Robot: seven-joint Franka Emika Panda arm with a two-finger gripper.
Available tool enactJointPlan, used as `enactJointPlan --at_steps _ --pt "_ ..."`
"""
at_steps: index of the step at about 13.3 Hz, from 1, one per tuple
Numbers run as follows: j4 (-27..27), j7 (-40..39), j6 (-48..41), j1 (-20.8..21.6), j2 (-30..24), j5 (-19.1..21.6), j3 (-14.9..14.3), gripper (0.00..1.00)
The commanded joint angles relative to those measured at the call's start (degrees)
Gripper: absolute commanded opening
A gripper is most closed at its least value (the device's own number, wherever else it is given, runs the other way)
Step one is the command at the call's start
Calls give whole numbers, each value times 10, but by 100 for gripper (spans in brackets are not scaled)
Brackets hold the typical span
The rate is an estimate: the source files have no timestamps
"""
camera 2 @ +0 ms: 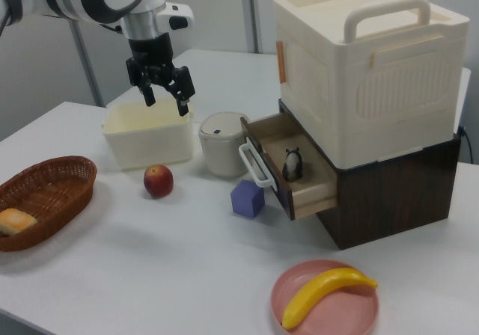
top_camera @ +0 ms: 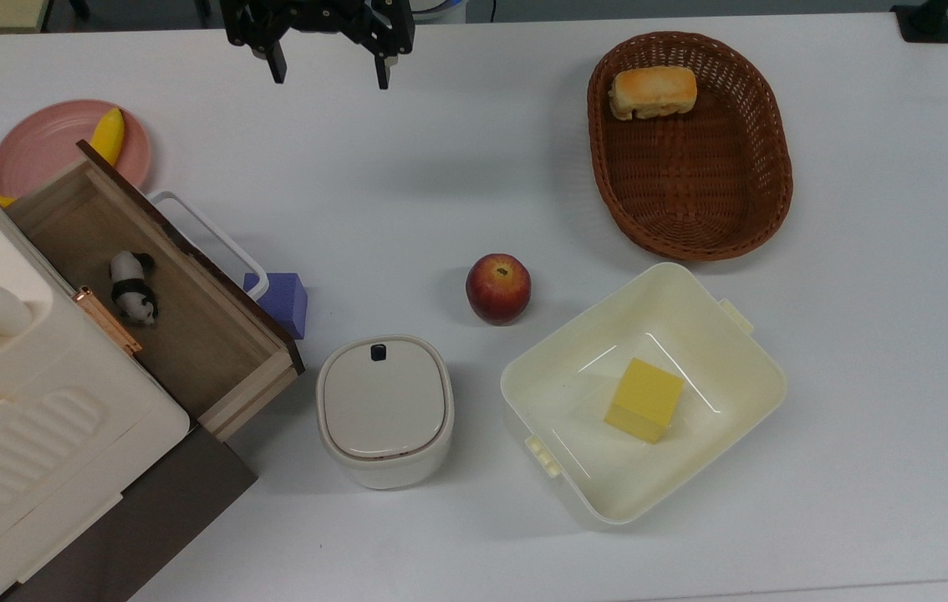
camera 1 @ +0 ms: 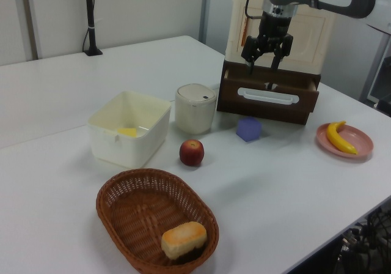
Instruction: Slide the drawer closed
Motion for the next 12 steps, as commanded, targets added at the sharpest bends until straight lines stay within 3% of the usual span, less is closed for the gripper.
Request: enactJointPlan --at_steps 1,12 --pt "-6 -23 -27 7 -12 12 -10 100" --pt "-6 -9 -26 11 -4 9 -8 100"
